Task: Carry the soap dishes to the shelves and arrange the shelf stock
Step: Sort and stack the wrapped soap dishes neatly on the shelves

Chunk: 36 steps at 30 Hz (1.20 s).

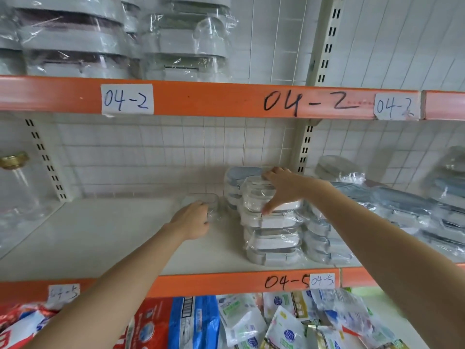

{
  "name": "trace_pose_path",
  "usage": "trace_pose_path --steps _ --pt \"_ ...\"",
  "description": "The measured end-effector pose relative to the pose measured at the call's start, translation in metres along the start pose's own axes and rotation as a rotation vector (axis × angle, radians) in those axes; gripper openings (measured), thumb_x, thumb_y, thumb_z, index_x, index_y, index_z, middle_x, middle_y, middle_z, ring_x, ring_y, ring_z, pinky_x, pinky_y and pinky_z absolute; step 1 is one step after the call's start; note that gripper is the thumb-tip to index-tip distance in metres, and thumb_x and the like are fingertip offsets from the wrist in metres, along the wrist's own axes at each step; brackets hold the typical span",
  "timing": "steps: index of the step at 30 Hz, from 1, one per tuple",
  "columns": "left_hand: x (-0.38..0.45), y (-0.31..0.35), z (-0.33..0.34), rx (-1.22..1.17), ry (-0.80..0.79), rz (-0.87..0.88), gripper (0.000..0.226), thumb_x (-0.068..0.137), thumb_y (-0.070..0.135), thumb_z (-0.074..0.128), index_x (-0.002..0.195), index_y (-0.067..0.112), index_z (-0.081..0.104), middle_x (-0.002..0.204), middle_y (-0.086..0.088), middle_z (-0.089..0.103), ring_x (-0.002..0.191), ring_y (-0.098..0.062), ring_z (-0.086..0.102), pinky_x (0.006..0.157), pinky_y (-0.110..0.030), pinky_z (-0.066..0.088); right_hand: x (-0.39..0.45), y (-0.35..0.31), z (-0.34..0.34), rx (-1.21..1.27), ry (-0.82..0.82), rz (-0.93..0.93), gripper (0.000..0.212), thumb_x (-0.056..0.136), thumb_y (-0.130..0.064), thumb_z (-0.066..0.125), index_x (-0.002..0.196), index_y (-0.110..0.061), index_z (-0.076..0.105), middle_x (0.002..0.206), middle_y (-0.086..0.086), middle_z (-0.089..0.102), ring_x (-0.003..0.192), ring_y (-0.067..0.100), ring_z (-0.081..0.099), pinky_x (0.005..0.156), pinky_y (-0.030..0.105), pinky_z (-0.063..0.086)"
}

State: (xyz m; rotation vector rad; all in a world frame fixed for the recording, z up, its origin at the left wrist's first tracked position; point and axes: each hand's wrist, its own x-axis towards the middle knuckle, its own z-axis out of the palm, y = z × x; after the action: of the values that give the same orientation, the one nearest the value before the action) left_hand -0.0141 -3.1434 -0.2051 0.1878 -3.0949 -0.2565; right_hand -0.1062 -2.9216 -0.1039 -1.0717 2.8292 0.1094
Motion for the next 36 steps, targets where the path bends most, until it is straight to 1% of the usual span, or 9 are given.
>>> trace_pose_path --steps 9,10,13,15,20,23,28,32,36 --pt "0.046 -0.029 0.013 -0.067 0.011 -0.118 0.082 0.094 0.044 0.053 0.15 -0.001 0.015 0.158 -0.015 0.013 0.145 -0.026 0.019 0.115 -0.029 0.02 0.006 -0.007 0.005 -0.065 0.027 -0.02 0.109 0.071 -0.064 0.068 0.151 -0.013 0.013 0.15 0.007 0.019 0.141 0.028 0.014 0.113 0.046 0.023" --pt "0.051 -0.029 0.015 -0.078 -0.017 -0.123 0.085 0.092 0.047 0.055 0.151 0.0 0.016 0.158 -0.014 0.014 0.144 -0.026 0.022 0.116 -0.03 0.022 0.007 -0.007 0.006 -0.066 0.027 -0.02 0.11 0.071 -0.065 0.068 0.151 -0.013 0.013 0.15 0.007 0.018 0.141 0.028 0.013 0.113 0.046 0.023" --pt "0.062 -0.026 0.021 -0.01 -0.041 -0.119 0.075 0.08 0.049 0.067 0.139 0.008 0.043 0.141 -0.01 0.042 0.13 -0.026 0.041 0.104 -0.032 0.038 0.008 -0.006 0.006 -0.068 0.033 -0.018 0.11 0.071 -0.065 0.067 0.15 -0.012 0.013 0.15 0.009 0.018 0.141 0.028 0.012 0.113 0.046 0.022" --pt "0.063 -0.02 0.019 0.097 -0.055 -0.114 0.078 0.074 0.055 0.071 0.131 0.007 0.049 0.131 -0.012 0.044 0.127 -0.028 0.038 0.1 -0.033 0.038 0.009 -0.005 0.007 -0.07 0.033 -0.022 0.11 0.071 -0.065 0.067 0.15 -0.012 0.013 0.15 0.009 0.019 0.141 0.028 0.013 0.113 0.046 0.022" --pt "0.06 -0.017 0.025 0.1 -0.095 -0.135 0.091 0.066 0.05 0.077 0.135 0.005 0.038 0.132 -0.012 0.033 0.131 -0.028 0.028 0.101 -0.031 0.033 0.011 -0.004 0.008 -0.078 0.017 -0.023 0.113 0.069 -0.066 0.068 0.15 -0.011 0.012 0.151 0.01 0.017 0.141 0.029 0.012 0.115 0.047 0.021" --pt "0.051 -0.019 0.024 0.072 -0.146 -0.146 0.087 0.067 0.038 0.079 0.134 0.004 0.034 0.132 -0.014 0.038 0.128 -0.028 0.036 0.097 -0.029 0.036 0.008 -0.005 0.006 -0.085 -0.016 -0.013 0.114 0.069 -0.061 0.072 0.15 -0.01 0.01 0.153 0.011 0.017 0.142 0.03 0.014 0.115 0.046 0.019" --pt "0.019 -0.007 0.001 0.089 -0.108 -0.066 0.085 0.068 0.054 0.077 0.127 0.003 0.044 0.128 -0.013 0.042 0.125 -0.028 0.037 0.099 -0.029 0.035 -0.006 -0.012 0.005 -0.061 0.044 -0.004 0.11 0.068 -0.063 0.071 0.148 -0.008 0.018 0.147 0.011 0.027 0.137 0.028 0.022 0.115 0.044 0.02" --pt "-0.02 0.011 -0.025 0.088 -0.068 -0.011 0.087 0.07 0.055 0.074 0.132 0.003 0.041 0.13 -0.011 0.04 0.125 -0.026 0.035 0.099 -0.03 0.034 -0.036 -0.028 -0.001 -0.001 0.08 0.026 0.109 0.069 -0.069 0.066 0.146 -0.008 0.02 0.144 0.011 0.029 0.135 0.028 0.024 0.114 0.043 0.022" --pt "-0.073 0.028 -0.049 0.12 -0.165 0.052 0.099 0.072 0.057 0.071 0.144 0.004 0.029 0.14 -0.01 0.035 0.13 -0.024 0.032 0.105 -0.032 0.033 -0.08 -0.046 -0.009 0.046 0.005 0.059 0.107 0.07 -0.07 0.065 0.145 -0.008 0.022 0.146 0.011 0.027 0.136 0.03 0.023 0.114 0.043 0.021"
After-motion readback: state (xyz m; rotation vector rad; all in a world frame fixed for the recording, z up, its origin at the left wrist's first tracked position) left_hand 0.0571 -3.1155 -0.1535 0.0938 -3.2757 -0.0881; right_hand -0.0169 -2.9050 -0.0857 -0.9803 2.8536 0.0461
